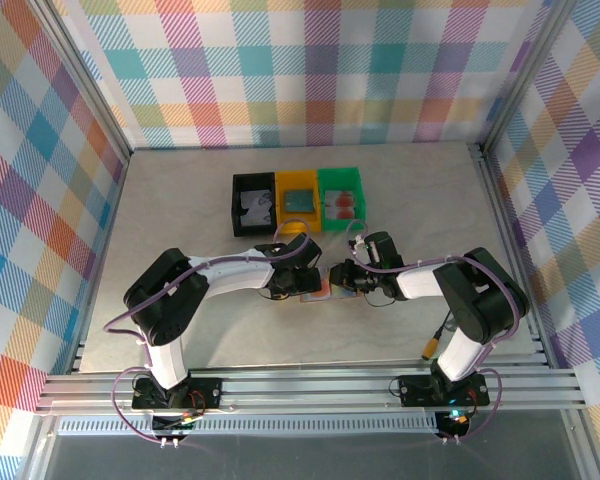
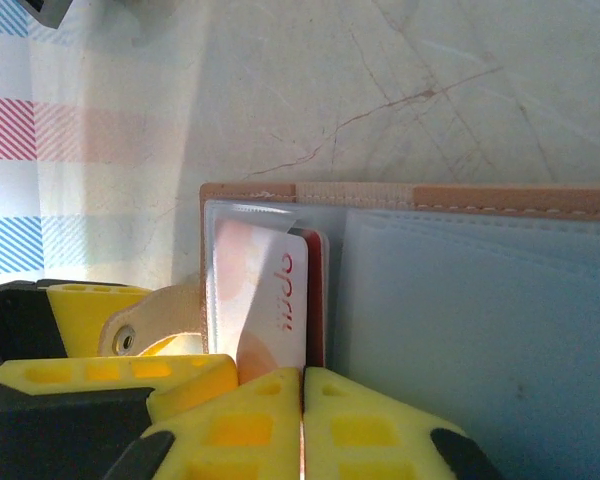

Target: Take the credit cards out of the card holder

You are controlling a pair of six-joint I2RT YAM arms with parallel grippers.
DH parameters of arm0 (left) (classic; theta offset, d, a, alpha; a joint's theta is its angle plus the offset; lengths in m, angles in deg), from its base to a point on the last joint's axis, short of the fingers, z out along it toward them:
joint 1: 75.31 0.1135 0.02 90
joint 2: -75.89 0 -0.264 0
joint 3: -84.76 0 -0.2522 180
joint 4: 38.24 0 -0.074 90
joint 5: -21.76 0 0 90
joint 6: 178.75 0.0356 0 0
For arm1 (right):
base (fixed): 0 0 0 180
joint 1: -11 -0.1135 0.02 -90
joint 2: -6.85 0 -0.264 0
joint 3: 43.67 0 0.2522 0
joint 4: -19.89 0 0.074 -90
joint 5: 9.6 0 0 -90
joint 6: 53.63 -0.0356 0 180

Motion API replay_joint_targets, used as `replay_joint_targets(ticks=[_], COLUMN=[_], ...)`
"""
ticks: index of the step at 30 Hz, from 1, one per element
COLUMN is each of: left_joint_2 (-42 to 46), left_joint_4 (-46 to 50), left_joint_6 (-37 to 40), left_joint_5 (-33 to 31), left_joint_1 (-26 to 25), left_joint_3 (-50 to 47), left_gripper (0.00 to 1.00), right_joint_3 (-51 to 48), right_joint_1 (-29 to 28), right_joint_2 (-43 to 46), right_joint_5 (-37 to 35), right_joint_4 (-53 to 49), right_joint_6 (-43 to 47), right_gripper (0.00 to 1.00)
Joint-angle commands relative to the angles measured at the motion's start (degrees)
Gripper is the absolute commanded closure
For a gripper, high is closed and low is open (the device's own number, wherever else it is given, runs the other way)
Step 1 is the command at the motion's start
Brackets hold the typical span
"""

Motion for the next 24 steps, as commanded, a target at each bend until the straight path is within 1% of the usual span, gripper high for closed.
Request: replay_joint_targets(ticks=[1,2,8,14,24], left_joint_2=[-12.5,-12.5,-8.9,-4.7,-0.3], left_joint_4=[-8.7,-8.7,-7.5,-3.6,-3.4], left_joint_6=[-0.6,-0.6,0.1,1.1,0.9], left_joint_5=[16.6,16.7,16.8,14.5,12.8], left_joint_1=[-1.2,-1.3,-1.1,-1.1,-0.8], left_joint_3=[-4.3,-4.3,-4.8,-6.3,-8.3], left_gripper=[0.20,0.20,0.18,0.17,0.16], right_joint_3=[-0.9,-0.9,-0.6,-0.4,-1.9], right_joint_1=[-1.8,-1.8,-1.8,-1.8,-1.8], right_joint_2=[1.0,1.2,3.8,6.0,9.3], right_joint_5=[5.3,5.2,2.7,0.2,-1.9], right_joint_4=[1.8,1.7,-3.2,-6.9,-9.5], right_joint_6=[0.5,0.5,2.4,3.0,3.7], right_gripper=[0.98,1.00,1.00,1.00,1.00])
